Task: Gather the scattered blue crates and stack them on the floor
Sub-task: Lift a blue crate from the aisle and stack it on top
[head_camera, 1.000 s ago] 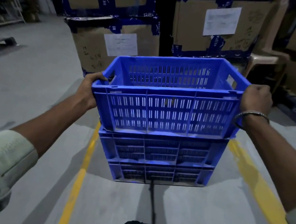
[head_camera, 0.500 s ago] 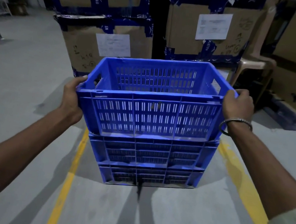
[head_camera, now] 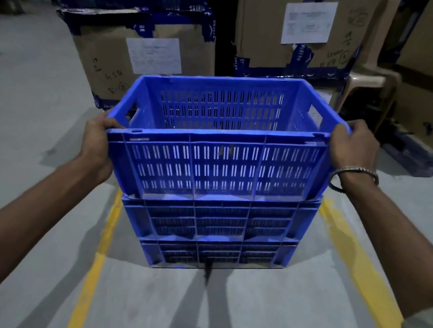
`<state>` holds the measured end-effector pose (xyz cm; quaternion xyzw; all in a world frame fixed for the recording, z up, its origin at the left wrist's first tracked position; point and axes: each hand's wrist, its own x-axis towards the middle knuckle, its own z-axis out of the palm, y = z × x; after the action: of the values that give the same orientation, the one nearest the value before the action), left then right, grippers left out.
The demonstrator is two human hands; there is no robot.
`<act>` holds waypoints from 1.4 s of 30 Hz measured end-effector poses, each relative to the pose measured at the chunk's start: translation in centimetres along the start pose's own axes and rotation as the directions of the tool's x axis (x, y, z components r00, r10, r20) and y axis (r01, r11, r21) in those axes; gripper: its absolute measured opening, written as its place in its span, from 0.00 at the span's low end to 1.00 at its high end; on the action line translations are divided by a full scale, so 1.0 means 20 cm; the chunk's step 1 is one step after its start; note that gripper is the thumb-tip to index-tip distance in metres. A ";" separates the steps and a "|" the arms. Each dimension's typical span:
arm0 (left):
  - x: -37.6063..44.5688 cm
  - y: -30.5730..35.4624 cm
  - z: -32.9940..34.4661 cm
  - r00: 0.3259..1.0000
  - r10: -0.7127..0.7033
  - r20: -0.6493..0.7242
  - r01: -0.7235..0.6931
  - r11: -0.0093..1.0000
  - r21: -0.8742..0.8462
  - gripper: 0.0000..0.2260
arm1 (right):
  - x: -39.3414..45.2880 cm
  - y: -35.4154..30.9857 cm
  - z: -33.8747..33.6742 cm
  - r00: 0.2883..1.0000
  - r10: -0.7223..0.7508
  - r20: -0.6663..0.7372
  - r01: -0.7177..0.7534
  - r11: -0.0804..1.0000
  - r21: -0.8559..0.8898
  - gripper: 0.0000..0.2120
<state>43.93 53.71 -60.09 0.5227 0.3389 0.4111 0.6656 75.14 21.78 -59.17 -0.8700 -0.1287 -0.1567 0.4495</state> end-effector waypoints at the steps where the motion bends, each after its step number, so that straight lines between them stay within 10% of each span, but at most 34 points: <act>1: 0.01 0.00 0.00 1.000 0.004 -0.001 -0.004 1.000 0.017 0.15 | -0.02 0.00 0.01 1.000 0.002 -0.027 -0.002 1.000 -0.007 0.19; 8: 0.04 0.02 -0.03 0.998 0.033 -0.061 -0.029 0.997 0.077 0.22 | -0.10 -0.03 0.07 0.981 0.037 -0.192 -0.038 0.999 -0.002 0.17; 16: -0.02 0.01 0.00 0.987 0.074 -0.140 -0.064 0.995 0.076 0.03 | -0.15 -0.02 0.08 0.978 0.054 -0.203 -0.043 0.997 0.058 0.17; 26: -0.06 -0.10 0.01 0.958 0.160 -0.239 -0.147 0.987 0.072 0.12 | -0.17 0.02 0.10 0.985 0.139 -0.101 -0.124 0.982 0.144 0.22; 32: -0.13 -0.11 0.08 0.833 0.378 -0.403 -0.217 0.895 0.390 0.21 | -0.11 0.04 0.06 0.995 0.091 0.043 -0.095 0.987 0.129 0.25; 37: -0.40 -0.20 0.27 0.592 0.795 -0.136 -0.557 0.524 0.644 0.20 | -0.11 0.08 -0.05 0.997 -0.048 0.060 0.043 0.997 0.069 0.28; 42: -0.66 -0.32 0.58 0.513 0.817 0.261 -0.789 0.330 0.518 0.18 | -0.22 0.19 -0.21 0.930 -0.366 -0.047 0.355 0.923 -0.149 0.21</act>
<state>49.76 36.19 -63.44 0.7856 0.1589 0.5723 0.1734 71.91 15.82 -61.34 -0.8540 -0.2585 -0.2774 0.3562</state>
